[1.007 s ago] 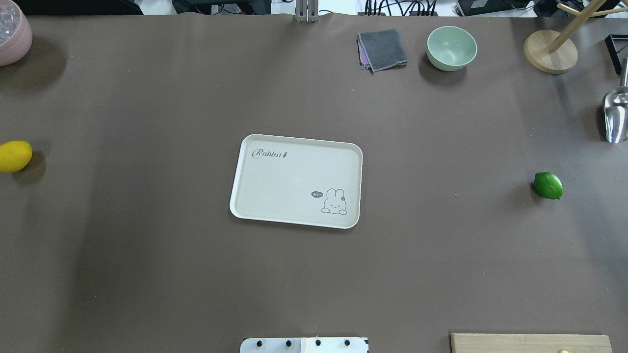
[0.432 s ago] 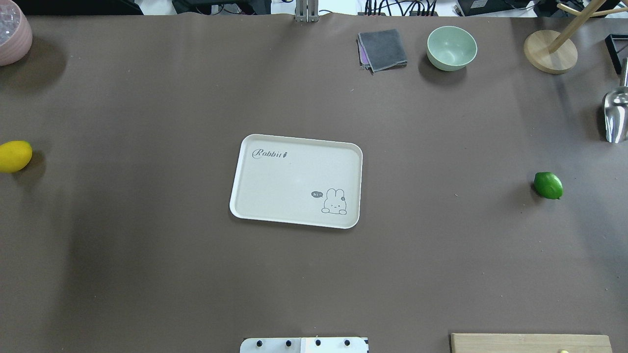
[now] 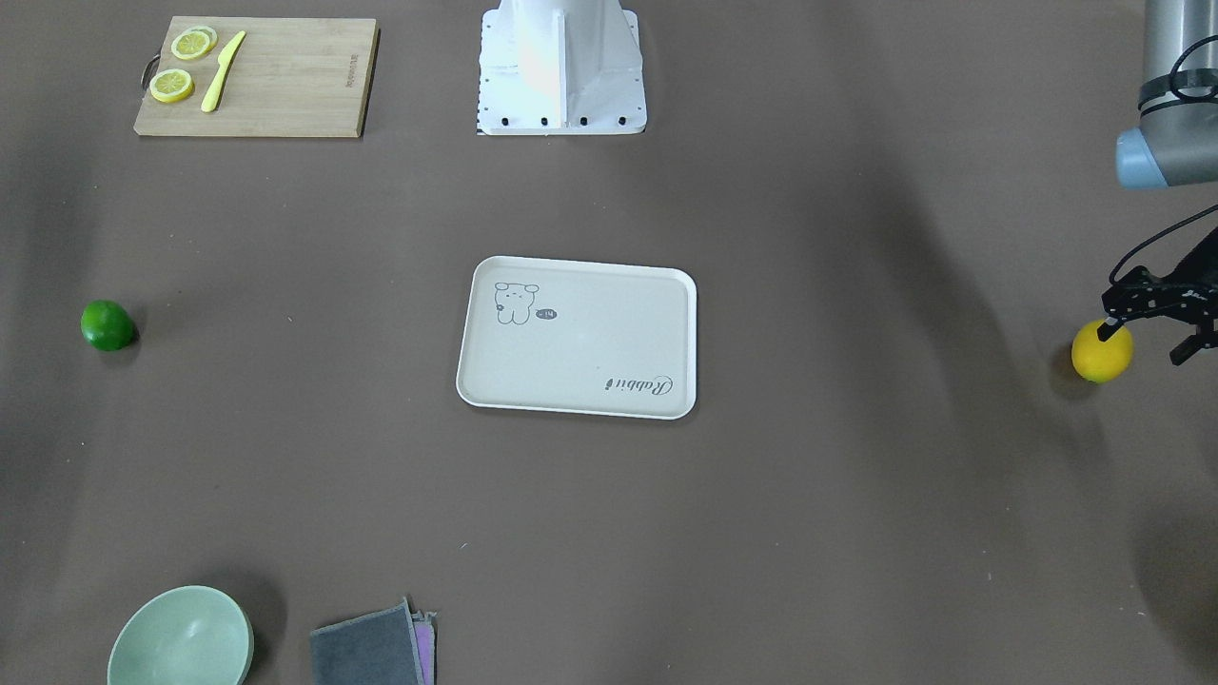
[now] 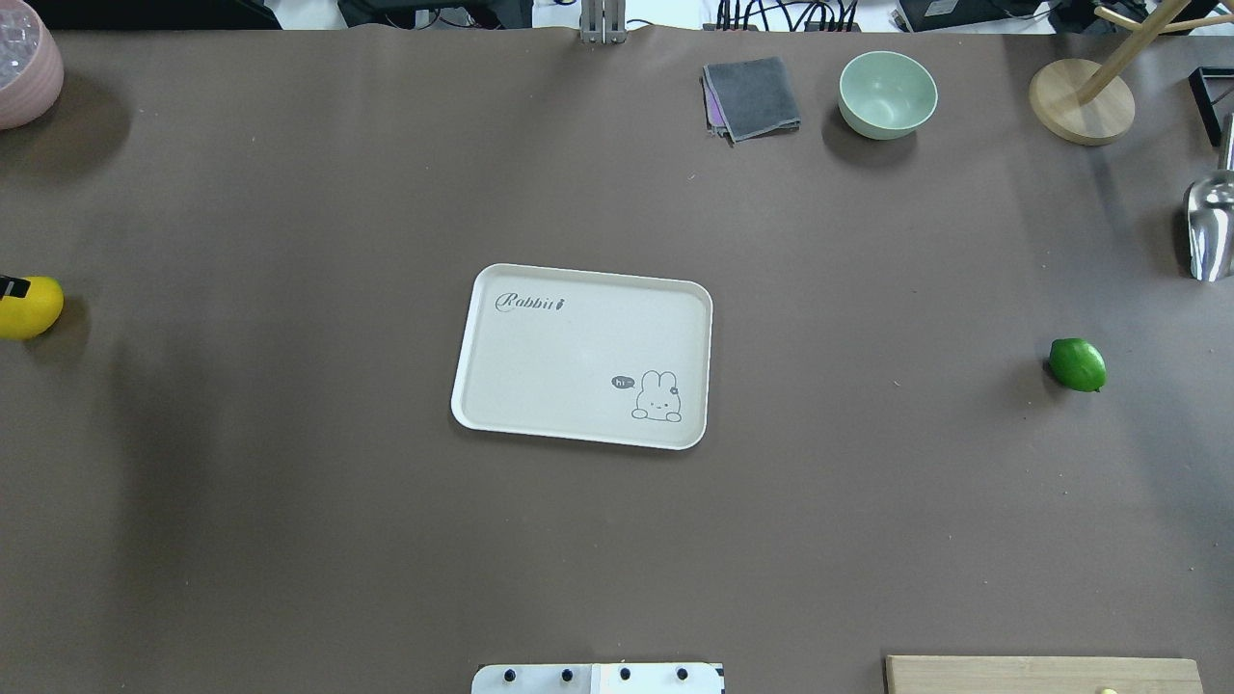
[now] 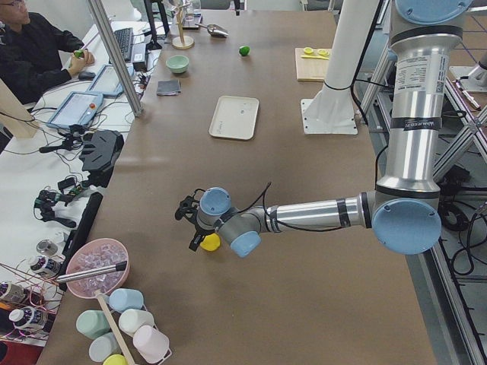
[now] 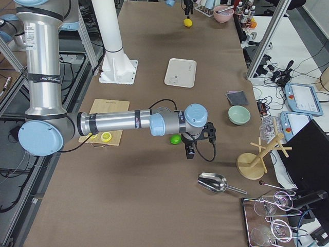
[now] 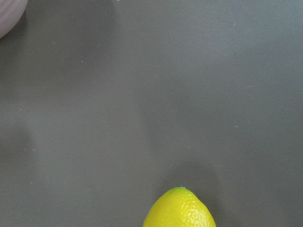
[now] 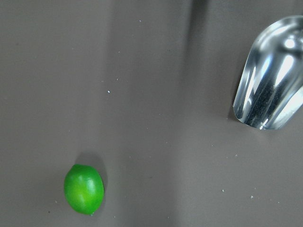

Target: Place all lemons on tray

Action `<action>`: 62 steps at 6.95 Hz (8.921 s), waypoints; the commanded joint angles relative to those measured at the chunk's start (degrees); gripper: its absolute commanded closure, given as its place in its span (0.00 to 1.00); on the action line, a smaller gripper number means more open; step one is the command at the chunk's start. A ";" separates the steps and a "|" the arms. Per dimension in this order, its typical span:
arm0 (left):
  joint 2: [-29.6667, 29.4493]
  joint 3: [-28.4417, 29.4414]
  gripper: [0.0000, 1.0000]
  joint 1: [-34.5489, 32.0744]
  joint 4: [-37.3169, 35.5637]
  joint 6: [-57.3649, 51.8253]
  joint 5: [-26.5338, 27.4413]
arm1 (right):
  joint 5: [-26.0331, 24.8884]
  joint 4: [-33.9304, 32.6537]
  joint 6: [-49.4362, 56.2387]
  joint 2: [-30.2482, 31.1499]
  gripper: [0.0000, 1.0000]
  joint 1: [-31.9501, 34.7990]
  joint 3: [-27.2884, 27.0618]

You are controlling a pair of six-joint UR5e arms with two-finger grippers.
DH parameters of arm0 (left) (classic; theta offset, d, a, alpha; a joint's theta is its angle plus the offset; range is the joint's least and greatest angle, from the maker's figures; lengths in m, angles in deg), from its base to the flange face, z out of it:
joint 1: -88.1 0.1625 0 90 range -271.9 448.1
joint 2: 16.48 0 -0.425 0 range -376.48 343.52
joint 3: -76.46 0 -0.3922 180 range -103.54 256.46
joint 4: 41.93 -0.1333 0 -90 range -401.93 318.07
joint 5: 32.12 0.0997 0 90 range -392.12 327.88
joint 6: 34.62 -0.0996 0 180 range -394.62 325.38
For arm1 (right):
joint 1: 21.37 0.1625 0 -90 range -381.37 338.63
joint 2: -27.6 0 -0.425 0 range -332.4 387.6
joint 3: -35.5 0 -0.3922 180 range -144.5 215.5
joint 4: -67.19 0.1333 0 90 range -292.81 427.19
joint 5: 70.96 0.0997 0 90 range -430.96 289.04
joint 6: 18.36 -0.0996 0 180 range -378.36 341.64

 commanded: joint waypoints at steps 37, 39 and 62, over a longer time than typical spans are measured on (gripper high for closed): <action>-28.20 -14.14 0.03 39.72 -14.91 57.02 29.09 | -4.51 17.05 -41.11 -22.56 1.00 -32.38 0.33; -28.12 -14.93 0.02 38.77 -14.91 56.23 29.02 | -9.48 16.96 -47.25 -26.95 1.00 -37.71 0.50; -9.05 -11.85 0.02 -12.83 -23.96 3.52 -12.11 | -37.91 20.12 -67.82 -37.43 0.01 -55.95 12.28</action>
